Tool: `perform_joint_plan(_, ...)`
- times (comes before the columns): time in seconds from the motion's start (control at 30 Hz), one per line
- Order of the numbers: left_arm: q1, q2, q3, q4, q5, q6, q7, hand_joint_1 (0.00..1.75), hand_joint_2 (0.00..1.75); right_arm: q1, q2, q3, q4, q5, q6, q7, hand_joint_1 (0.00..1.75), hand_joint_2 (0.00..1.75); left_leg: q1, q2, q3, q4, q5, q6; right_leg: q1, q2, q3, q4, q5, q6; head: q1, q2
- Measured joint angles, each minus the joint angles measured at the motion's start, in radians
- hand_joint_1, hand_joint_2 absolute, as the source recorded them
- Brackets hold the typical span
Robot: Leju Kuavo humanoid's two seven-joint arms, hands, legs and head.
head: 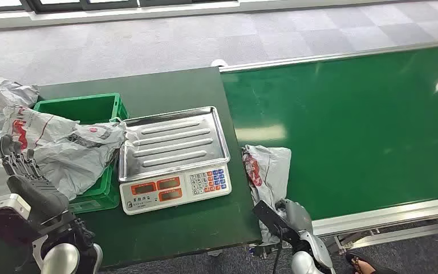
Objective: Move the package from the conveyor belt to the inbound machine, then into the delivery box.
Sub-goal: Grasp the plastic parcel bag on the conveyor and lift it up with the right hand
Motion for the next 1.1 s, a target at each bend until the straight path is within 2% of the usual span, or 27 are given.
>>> perform_joint_plan(0.27, 0.002, 0.005, 0.0, 0.003, 0.008, 0.001, -0.009, 0.0, 0.0, 0.0, 0.0, 0.002, 0.0, -0.032, 0.005, 0.004, 1.75, 1.75, 0.0, -0.002, 0.0, 0.0, 0.0, 0.0, 0.0, -0.001, 0.0, 0.0, -0.001, 0.001, 0.0, 0.0)
perform_joint_plan(0.4, 0.011, 0.007, 0.0, -0.001, 0.011, 0.002, -0.011, 0.0, 0.0, 0.008, -0.006, -0.008, -0.024, 0.018, -0.043, 0.043, 1.75, 1.75, 0.0, -0.003, -0.001, 0.0, 0.0, 0.0, 0.0, -0.002, 0.0, 0.0, -0.001, 0.001, 0.0, 0.0)
perform_joint_plan(0.5, 0.028, 0.007, 0.001, -0.015, 0.009, 0.002, -0.014, 0.0, 0.0, 0.04, -0.023, -0.031, -0.109, 0.15, -0.094, 0.116, 1.75, 1.75, -0.001, -0.007, -0.003, 0.0, 0.001, 0.001, -0.001, -0.007, 0.0, 0.0, -0.001, 0.001, 0.0, 0.0)
perform_joint_plan(0.6, 0.049, 0.007, 0.004, -0.03, 0.006, 0.001, -0.019, 0.0, 0.0, 0.069, -0.042, -0.095, -0.244, 0.273, -0.115, 0.154, 1.75, 1.75, -0.002, -0.009, -0.007, 0.0, 0.001, 0.001, -0.002, -0.009, -0.001, 0.0, -0.001, 0.002, 0.0, 0.0)
perform_joint_plan(0.83, 0.069, 0.002, 0.017, -0.053, -0.002, -0.003, -0.025, 0.0, 0.0, 0.115, -0.05, -0.21, -0.522, 0.404, -0.129, 0.14, 1.75, 1.75, -0.002, -0.009, -0.013, 0.001, -0.001, 0.002, -0.002, -0.008, -0.002, -0.001, -0.002, 0.003, 0.0, 0.0)
perform_joint_plan(1.1, 0.086, -0.006, 0.024, -0.073, -0.01, -0.018, -0.028, 0.0, 0.0, 0.15, -0.048, -0.236, -0.705, 0.504, -0.162, 0.124, 1.75, 1.75, -0.002, -0.009, -0.013, 0.0, -0.001, 0.002, -0.002, -0.008, -0.002, 0.0, -0.003, 0.003, 0.0, 0.0)
